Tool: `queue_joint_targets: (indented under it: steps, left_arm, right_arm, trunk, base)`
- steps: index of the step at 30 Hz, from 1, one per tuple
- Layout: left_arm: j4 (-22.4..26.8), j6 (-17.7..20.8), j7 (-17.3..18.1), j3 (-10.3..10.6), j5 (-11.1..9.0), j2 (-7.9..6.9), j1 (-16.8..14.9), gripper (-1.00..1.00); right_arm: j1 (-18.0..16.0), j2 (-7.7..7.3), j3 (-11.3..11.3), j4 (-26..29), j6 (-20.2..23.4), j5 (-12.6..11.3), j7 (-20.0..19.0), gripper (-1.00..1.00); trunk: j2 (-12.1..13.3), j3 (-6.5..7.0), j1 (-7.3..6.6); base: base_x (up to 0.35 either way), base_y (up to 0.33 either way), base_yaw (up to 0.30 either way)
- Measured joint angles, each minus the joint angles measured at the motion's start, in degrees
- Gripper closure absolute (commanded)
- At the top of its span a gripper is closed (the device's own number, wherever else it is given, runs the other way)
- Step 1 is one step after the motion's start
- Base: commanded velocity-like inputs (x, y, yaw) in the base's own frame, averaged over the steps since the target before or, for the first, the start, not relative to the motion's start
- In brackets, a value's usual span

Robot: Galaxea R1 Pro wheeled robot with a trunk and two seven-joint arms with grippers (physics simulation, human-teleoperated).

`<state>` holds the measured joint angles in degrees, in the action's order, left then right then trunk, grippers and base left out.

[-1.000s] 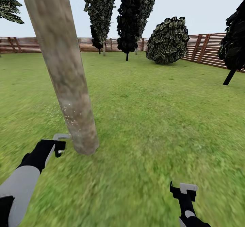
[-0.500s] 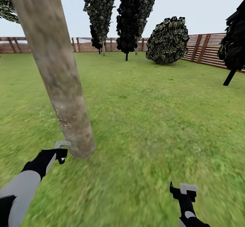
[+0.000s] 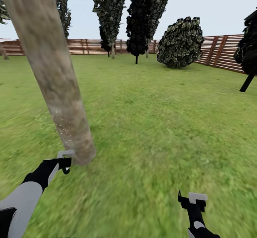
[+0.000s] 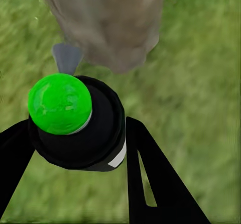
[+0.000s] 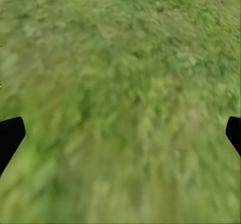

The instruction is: In the garden, pick up the pesticide atomizer on the floor and spray pesticide onto both trees until each tree trunk is fully covered.

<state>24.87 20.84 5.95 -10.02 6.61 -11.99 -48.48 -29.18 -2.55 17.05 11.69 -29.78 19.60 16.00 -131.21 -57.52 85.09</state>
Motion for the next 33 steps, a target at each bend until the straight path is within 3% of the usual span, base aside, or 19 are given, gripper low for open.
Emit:
queue_joint_targets:
  steps: [8,14,19,24,29,33]
  left_arm:
    - [-0.10,-0.27,-0.68,0.22,0.19,0.45,0.39,1.00]
    - [-0.17,-4.80,-1.77,0.29,0.11,1.13,2.77,1.00]
    - [-1.52,-6.71,-6.52,0.19,-0.41,1.15,3.54,1.00]
    - [-4.29,-10.66,-7.05,0.10,-0.29,1.10,3.57,1.00]
    - [-4.59,-11.11,-7.28,0.08,-0.11,1.09,3.84,1.00]
    - [-4.62,-11.17,-10.90,0.15,-0.38,1.14,4.07,1.00]
  right_arm:
    - [0.00,0.00,0.00,0.00,-0.02,0.00,0.00,-1.00]
    - [0.00,0.00,0.00,0.00,-0.01,0.00,0.00,-1.00]
    - [0.00,0.01,0.00,0.00,0.00,0.00,0.00,-1.00]
    - [0.00,0.07,-0.02,-0.02,-0.01,0.00,0.00,-1.00]
    - [0.00,0.09,-0.01,0.00,-0.02,0.00,0.00,-1.00]
    - [0.00,0.09,-0.05,-0.03,-0.02,0.03,0.00,-1.00]
  trunk:
    - [0.00,0.00,0.00]
    - [0.00,0.00,0.00]
    - [0.00,0.00,0.00]
    - [0.00,0.00,0.00]
    - [0.00,0.00,0.00]
    - [0.00,0.00,0.00]
  base:
    - [0.101,-0.276,0.271]
    - [0.121,-0.276,0.040]
    - [0.136,-0.276,0.037]
    - [0.137,-0.276,0.234]
    - [0.137,-0.276,0.270]
    - [0.141,-0.274,0.270]
